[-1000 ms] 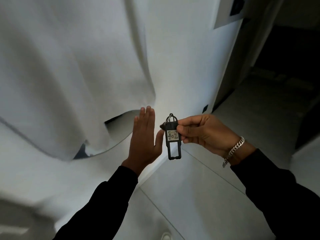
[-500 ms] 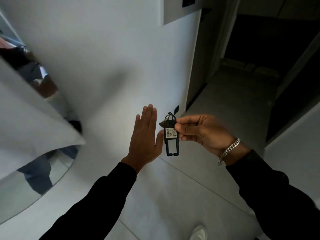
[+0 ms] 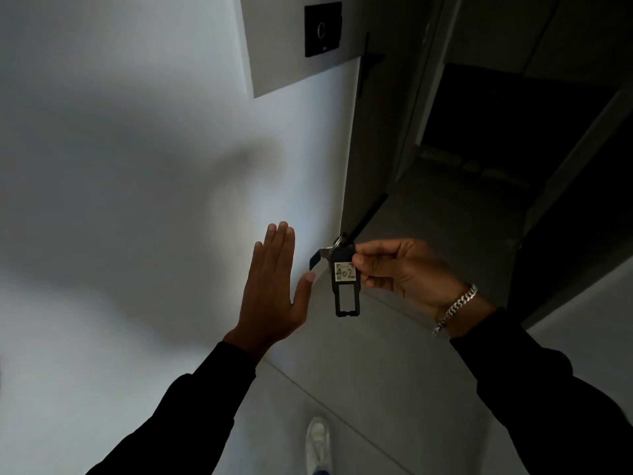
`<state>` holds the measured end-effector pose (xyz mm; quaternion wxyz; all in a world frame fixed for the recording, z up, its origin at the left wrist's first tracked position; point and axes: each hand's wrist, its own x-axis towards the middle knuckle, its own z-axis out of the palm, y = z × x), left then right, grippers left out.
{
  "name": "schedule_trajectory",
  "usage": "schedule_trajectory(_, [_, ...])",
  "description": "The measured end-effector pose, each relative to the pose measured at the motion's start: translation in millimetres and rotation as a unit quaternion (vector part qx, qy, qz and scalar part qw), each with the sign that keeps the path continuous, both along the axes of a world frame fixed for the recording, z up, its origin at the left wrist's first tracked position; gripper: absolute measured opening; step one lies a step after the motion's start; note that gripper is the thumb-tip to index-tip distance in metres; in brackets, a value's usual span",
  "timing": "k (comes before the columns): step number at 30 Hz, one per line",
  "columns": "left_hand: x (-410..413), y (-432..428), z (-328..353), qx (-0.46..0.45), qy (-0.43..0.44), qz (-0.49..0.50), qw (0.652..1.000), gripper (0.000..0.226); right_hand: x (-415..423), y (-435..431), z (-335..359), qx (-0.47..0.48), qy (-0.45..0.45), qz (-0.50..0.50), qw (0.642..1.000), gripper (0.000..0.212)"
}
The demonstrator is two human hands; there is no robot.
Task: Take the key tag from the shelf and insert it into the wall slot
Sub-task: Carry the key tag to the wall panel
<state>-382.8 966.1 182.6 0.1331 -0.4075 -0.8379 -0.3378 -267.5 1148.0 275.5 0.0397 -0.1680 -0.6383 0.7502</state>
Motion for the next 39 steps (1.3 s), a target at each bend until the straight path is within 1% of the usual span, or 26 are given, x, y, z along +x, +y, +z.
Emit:
schedule_trajectory(3, [-38,43,-6,0.012,0.014,-0.027,0.999,0.072,-30,39,-9,0.008,-0.006,-0.015,1.0,0.042])
schedule_trajectory(5, [-62,72,-5,0.016,0.011,-0.038,0.999,0.071,-52,63,-11,0.013,-0.007,-0.025,1.0,0.043])
schedule_trajectory(10, [-104,132,6,0.046,0.012,-0.071,0.996,0.066,-98,124,-3,0.012,0.003,-0.044,0.999,0.034])
schedule_trajectory(14, [-133,185,12,0.079,-0.006,-0.066,0.995,0.064,-134,178,0,0.008,0.009,-0.03,0.999,0.036])
schedule_trajectory(17, [-150,225,13,0.087,-0.005,-0.052,0.995,0.063,-161,220,-3,-0.002,0.015,-0.014,1.0,0.023])
schedule_trajectory(19, [-162,247,13,0.083,0.007,-0.038,0.996,0.062,-179,247,-5,-0.014,0.024,0.002,1.0,0.015])
schedule_trajectory(21, [-175,270,16,0.081,0.018,-0.011,0.996,0.062,-198,276,-4,-0.015,0.028,0.03,0.999,0.013])
schedule_trajectory(27, [-199,323,38,0.114,0.029,0.087,0.989,0.061,-251,350,15,-0.001,0.034,0.115,0.993,0.019])
schedule_trajectory(30, [-217,340,49,0.108,0.041,0.115,0.987,0.06,-281,376,21,0.004,0.038,0.15,0.988,0.018])
schedule_trajectory(33, [-252,355,69,0.113,0.081,0.14,0.98,0.059,-321,389,27,0.023,0.048,0.189,0.981,0.015])
schedule_trajectory(37, [-309,363,94,0.157,0.161,0.181,0.957,0.056,-384,397,34,0.043,0.084,0.227,0.969,0.015])
schedule_trajectory(39, [-335,366,108,0.18,0.173,0.205,0.946,0.055,-411,399,40,0.046,0.1,0.234,0.966,0.018])
